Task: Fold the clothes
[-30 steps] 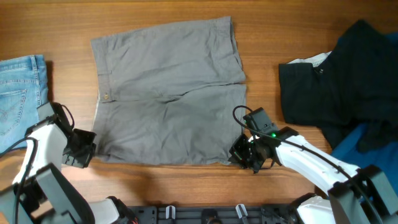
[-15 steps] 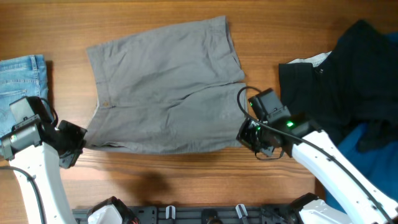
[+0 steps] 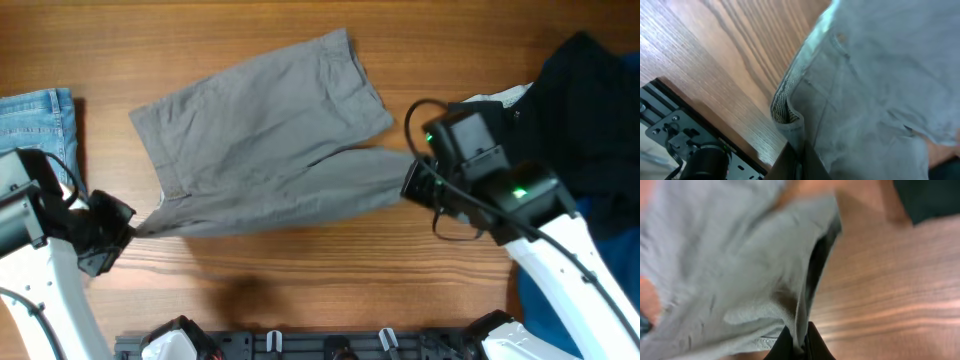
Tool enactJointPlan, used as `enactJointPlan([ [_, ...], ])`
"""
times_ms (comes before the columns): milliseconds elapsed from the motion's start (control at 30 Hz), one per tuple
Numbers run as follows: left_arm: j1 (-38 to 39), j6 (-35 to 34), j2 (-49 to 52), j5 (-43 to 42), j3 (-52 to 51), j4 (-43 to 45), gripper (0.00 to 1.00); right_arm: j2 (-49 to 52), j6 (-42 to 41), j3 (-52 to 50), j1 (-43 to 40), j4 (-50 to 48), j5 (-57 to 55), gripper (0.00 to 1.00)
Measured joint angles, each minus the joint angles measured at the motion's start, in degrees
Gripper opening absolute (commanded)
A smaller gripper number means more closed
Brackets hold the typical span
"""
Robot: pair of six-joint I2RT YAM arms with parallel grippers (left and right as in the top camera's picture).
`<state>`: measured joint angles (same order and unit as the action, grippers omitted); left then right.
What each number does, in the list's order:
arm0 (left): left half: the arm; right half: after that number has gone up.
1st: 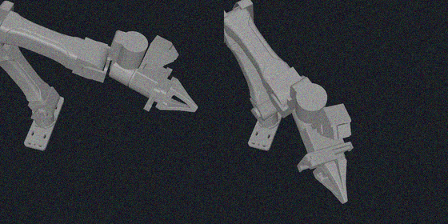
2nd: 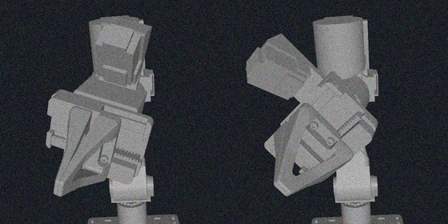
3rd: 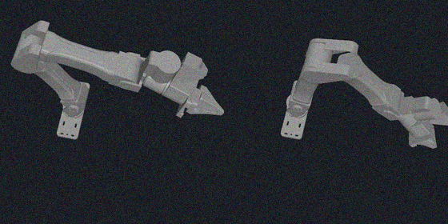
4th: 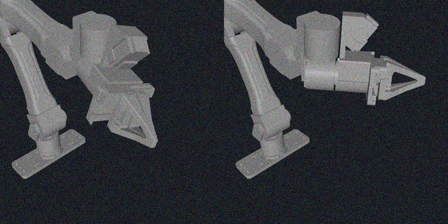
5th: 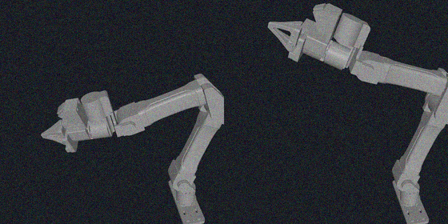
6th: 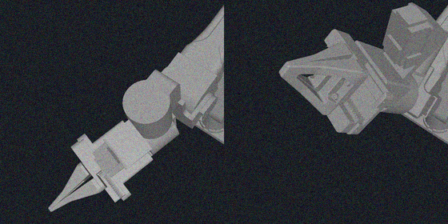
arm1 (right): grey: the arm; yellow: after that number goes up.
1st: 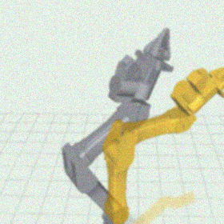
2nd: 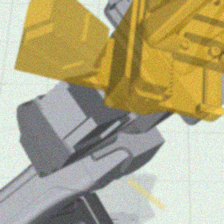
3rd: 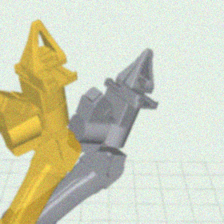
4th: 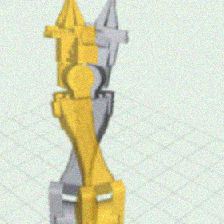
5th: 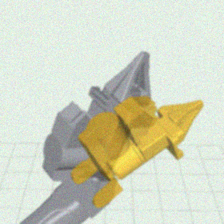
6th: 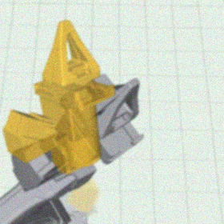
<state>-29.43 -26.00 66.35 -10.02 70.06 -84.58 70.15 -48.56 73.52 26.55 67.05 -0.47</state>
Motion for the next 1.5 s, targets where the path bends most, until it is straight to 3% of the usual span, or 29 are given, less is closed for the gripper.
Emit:
enactJointPlan([
  [300,0.39,0.15,0.74,-6.56,2.32,6.23,0.04,2.36,12.59,9.14,-7.67,-7.17,2.21,0.04],
  [667,0.46,-3.89,12.11,-8.52,2.34,14.82,0.04,24.35,24.96,21.4,-8.39,-15.45,5.2,0.04],
  [933,0.5,-6.95,21.99,-7.91,2.34,21.86,0.04,31.52,29.0,21.84,-8.33,-29.55,9.31,0.04],
  [1500,3.56,-9.07,33.97,-6.23,2.36,41.86,0.04,41.46,29.44,21.88,-7.69,-46.23,9.94,0.04],
])
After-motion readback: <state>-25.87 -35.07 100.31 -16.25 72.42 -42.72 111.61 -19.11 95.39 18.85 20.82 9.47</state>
